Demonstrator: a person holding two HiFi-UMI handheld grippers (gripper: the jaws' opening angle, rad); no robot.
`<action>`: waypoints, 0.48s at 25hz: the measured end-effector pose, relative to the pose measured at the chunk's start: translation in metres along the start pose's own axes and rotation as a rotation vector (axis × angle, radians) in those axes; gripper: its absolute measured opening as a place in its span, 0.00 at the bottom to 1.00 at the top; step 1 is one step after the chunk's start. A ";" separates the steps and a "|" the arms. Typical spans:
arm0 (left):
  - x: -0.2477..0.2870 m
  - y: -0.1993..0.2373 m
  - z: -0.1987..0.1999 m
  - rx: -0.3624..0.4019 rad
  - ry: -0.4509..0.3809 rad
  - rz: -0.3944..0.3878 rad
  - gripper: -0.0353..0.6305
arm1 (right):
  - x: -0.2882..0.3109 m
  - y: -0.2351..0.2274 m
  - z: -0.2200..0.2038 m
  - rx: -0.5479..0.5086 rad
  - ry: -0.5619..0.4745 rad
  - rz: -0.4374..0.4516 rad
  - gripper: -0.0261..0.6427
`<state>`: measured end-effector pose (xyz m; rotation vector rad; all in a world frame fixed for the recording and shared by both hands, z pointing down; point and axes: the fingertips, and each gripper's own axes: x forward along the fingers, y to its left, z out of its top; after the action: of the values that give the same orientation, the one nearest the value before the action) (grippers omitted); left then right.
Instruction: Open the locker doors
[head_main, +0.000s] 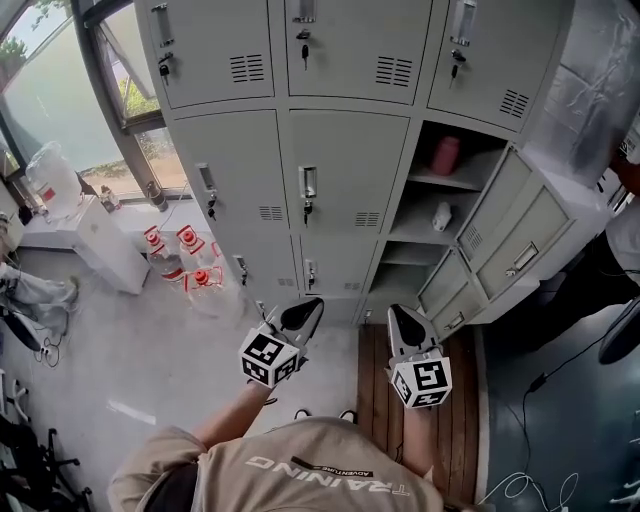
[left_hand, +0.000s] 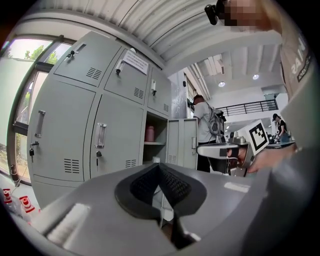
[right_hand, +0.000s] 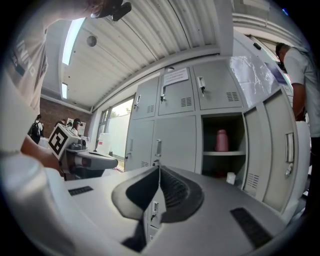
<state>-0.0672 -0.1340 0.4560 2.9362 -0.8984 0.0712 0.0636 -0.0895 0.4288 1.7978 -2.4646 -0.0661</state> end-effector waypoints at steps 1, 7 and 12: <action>-0.001 0.000 0.004 0.005 -0.009 0.006 0.06 | -0.001 0.000 0.000 -0.004 0.005 0.006 0.06; -0.007 -0.001 0.005 -0.006 -0.004 0.013 0.06 | 0.007 0.006 0.005 -0.027 0.013 0.042 0.06; -0.015 0.002 0.005 -0.009 -0.010 0.039 0.06 | 0.012 0.006 0.008 -0.047 0.018 0.061 0.06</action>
<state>-0.0801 -0.1279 0.4498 2.9137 -0.9543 0.0550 0.0538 -0.0988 0.4223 1.6960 -2.4820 -0.1027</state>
